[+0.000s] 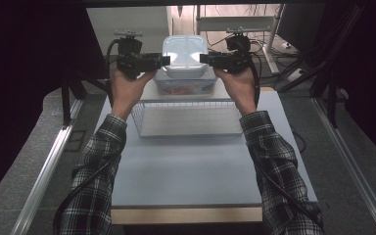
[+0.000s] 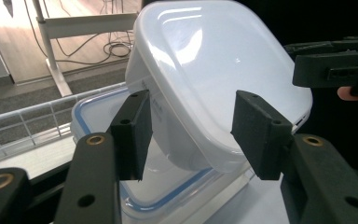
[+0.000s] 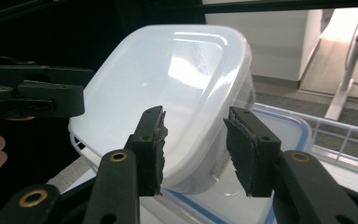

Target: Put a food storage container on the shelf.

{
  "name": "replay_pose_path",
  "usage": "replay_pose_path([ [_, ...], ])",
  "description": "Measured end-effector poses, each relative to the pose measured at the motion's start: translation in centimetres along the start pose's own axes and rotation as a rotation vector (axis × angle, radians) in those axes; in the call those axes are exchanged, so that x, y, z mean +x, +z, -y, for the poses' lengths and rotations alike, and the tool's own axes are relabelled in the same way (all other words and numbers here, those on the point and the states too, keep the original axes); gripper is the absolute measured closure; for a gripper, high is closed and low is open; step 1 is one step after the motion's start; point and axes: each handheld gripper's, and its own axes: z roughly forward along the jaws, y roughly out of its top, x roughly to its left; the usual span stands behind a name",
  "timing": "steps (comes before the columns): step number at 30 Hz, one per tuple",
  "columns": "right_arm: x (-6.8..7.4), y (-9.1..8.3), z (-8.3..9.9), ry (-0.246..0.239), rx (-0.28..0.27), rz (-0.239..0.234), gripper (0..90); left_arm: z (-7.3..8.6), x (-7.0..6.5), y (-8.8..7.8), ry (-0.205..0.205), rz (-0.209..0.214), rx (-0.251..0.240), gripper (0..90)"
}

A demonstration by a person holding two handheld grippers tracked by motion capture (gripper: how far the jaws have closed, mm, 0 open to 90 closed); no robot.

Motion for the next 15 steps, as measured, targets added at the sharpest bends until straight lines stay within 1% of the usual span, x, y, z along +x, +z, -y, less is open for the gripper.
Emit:
replay_pose_path([
  [2, 0.0, 0.1, 0.0, 0.0, -0.007, 0.009, 56.6, 0.0, 0.1, 0.1, -0.001, -0.004, -0.003, 45.6],
  [6, -0.1, 0.2, 0.0, 0.005, -0.016, 0.014, 56.7, 0.0, 0.4, 0.2, -0.022, -0.007, -0.017, 41.5],
  [7, -0.1, 0.2, 0.0, 0.006, -0.017, 0.016, 56.7, 0.0, 0.5, 0.3, -0.036, -0.004, -0.022, 41.0],
  [11, 0.0, 0.4, -0.1, 0.008, -0.024, 0.022, 56.7, -0.1, 1.1, 0.6, -0.048, -0.01, -0.037, 38.3],
  [13, 0.1, 0.5, -0.1, 0.009, -0.028, 0.024, 56.6, -0.2, 1.1, 0.7, -0.038, -0.025, -0.041, 36.6],
  [15, 0.0, 0.6, -0.1, 0.011, -0.029, 0.023, 56.5, -0.3, 1.1, 0.8, -0.018, -0.043, -0.044, 35.8],
])
